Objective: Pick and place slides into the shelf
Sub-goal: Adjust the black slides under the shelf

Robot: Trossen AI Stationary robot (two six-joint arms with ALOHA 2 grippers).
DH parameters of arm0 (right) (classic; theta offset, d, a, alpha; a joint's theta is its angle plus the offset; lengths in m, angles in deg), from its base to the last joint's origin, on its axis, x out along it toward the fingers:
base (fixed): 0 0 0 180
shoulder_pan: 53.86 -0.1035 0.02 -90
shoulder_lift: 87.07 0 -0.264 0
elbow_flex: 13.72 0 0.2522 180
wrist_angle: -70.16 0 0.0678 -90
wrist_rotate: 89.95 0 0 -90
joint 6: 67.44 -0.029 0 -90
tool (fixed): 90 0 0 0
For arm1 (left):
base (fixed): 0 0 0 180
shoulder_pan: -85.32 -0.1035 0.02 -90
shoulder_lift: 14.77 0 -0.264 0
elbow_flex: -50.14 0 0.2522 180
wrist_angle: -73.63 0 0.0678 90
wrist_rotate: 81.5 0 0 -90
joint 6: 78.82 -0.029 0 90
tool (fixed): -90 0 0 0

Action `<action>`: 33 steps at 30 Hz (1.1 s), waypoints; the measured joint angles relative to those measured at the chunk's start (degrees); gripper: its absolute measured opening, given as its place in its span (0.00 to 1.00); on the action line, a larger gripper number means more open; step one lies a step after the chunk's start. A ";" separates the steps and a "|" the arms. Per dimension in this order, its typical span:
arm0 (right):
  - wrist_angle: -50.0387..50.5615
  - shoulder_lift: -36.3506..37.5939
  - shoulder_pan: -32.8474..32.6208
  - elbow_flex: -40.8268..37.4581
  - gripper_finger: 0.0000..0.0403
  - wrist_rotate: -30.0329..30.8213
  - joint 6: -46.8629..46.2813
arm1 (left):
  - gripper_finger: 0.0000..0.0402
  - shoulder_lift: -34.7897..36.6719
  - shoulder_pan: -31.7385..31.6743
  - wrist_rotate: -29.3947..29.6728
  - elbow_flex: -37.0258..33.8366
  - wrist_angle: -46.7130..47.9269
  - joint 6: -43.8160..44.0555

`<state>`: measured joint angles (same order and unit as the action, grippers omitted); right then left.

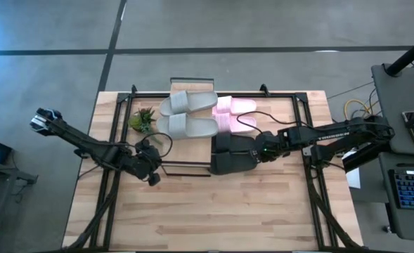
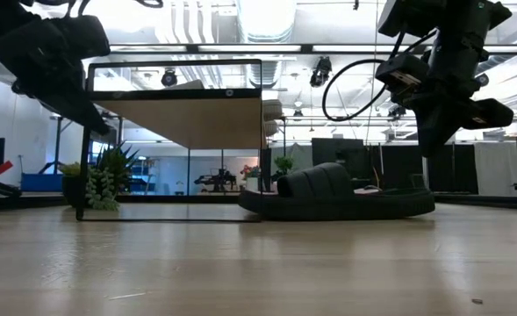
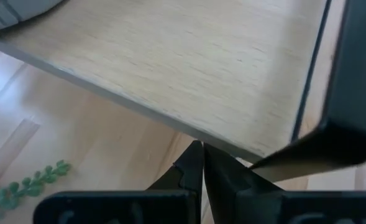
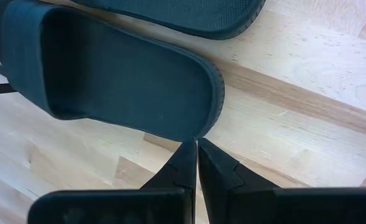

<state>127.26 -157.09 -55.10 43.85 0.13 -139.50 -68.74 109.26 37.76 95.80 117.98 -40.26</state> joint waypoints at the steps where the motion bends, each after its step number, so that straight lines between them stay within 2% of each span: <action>1: 0.03 0.00 0.00 0.00 0.02 0.00 0.15 | 0.00 -0.32 -0.02 0.03 0.00 -0.48 0.01; 15: 0.83 0.00 0.00 0.00 0.02 -0.02 1.80 | 0.00 -1.56 -0.76 -0.09 0.00 -1.79 0.04; 23: 5.28 -0.15 0.00 0.00 0.02 -0.48 -0.95 | 0.00 -2.74 -1.49 -0.72 0.04 -3.51 0.04; 33: 2.06 -0.26 0.13 -1.52 0.02 -1.99 -0.32 | 0.00 -2.48 -1.49 -1.13 0.07 -3.17 0.04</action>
<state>129.31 -157.35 -54.97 42.33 -1.86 -139.82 -71.23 107.77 36.63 95.87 114.81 -40.21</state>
